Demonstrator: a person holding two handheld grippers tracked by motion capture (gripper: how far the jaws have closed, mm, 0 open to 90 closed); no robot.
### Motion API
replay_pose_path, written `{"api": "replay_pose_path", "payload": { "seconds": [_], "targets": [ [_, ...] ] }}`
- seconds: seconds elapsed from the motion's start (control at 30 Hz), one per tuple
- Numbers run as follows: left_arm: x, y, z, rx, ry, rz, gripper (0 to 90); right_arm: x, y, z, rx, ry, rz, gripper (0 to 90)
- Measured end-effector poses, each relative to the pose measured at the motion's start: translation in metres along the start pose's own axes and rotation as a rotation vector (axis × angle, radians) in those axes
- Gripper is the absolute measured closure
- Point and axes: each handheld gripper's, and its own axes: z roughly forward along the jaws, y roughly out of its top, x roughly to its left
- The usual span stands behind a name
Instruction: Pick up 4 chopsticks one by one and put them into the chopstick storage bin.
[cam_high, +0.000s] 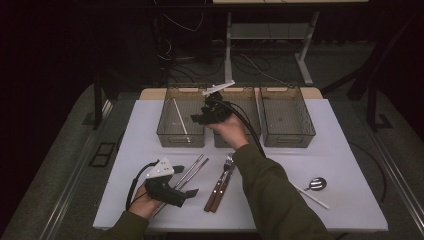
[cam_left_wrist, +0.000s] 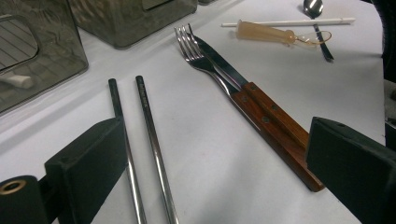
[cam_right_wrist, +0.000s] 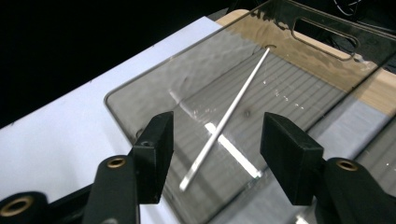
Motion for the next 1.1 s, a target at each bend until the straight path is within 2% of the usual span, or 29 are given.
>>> {"api": "replay_pose_path", "payload": {
  "seconds": [0.13, 0.57, 0.7, 1.1],
  "targets": [
    [-0.001, 0.000, 0.002, 0.015, 0.001, 0.015, 4.5, -0.004, -0.010, -0.014, -0.002, 0.011, 0.002, 42.0],
    [-0.001, -0.001, 0.002, 0.026, 0.010, 0.008, 4.5, -0.015, -0.042, -0.060, -0.029, 0.014, 0.004, 40.8],
    [-0.001, -0.001, 0.001, 0.018, 0.011, 0.000, 4.4, -0.019, -0.050, -0.072, -0.027, 0.007, 0.007, 40.8],
    [0.002, -0.001, 0.001, 0.021, 0.019, 0.013, 4.5, -0.026, -0.074, -0.103, -0.034, 0.012, -0.005, 39.9]
  ]
}}
